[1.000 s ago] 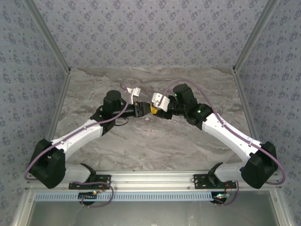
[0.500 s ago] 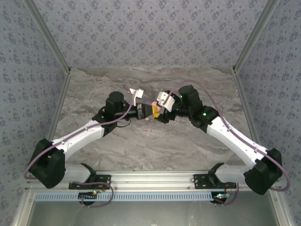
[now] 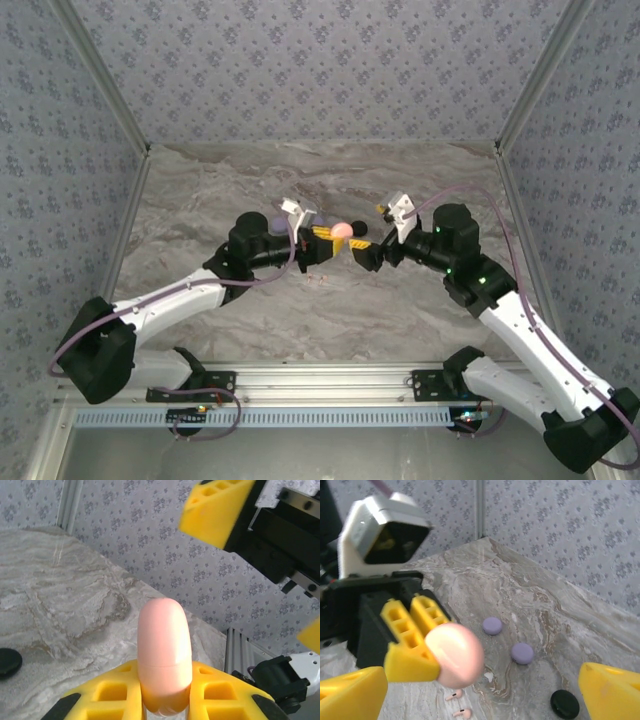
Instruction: Insert the wireless bluetooth earbuds into the charging case
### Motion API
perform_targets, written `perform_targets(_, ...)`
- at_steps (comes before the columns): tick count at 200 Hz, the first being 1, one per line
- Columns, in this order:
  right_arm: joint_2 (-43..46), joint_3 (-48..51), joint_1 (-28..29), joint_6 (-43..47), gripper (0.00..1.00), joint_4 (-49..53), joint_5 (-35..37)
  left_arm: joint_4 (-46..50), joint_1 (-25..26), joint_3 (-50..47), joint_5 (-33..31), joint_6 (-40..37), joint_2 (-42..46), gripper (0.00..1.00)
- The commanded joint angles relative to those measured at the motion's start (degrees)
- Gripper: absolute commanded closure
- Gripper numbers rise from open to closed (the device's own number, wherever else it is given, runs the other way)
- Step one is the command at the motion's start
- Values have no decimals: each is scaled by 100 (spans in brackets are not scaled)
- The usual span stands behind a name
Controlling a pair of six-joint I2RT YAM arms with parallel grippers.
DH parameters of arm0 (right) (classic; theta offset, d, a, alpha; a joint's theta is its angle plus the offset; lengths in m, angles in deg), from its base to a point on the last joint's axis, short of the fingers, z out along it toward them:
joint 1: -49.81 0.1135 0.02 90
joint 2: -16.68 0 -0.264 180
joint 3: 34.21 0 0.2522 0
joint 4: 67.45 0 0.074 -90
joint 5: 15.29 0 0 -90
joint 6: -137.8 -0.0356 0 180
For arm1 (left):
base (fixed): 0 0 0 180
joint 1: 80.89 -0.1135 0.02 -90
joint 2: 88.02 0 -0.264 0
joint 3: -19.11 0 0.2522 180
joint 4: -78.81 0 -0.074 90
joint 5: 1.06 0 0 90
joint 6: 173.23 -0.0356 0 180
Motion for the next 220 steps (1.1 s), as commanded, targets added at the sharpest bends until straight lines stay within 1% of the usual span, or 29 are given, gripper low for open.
perform_targets(1,-87,-143,-74,-576,0,164,168,-617,111,-10,-3,-587,180,100)
perform_targets(52,-460,-514,-144,-577,0,545,326,-710,239,34,251,-836,136,100)
perform_targets(77,-636,-700,-310,-705,0,644,366,-642,263,25,283,-929,183,100)
perform_targets(129,-1038,-1013,-521,-719,0,737,56,-541,264,-47,203,-1017,319,100)
perform_targets(150,-1034,-1065,-582,-744,0,742,-123,-445,267,-66,110,-1075,377,100)
perform_targets(173,-725,-966,-752,-862,0,558,-119,-257,264,-147,-222,-1185,525,100)
perform_targets(183,-562,-860,-820,-985,0,445,-9,-163,272,-217,-487,-1256,633,100)
perform_targets(203,-343,-665,-900,-1464,0,450,450,67,265,-398,-1044,-1457,945,100)
perform_targets(220,-391,-624,-919,-1661,0,757,324,310,265,-597,-1593,-1681,1313,100)
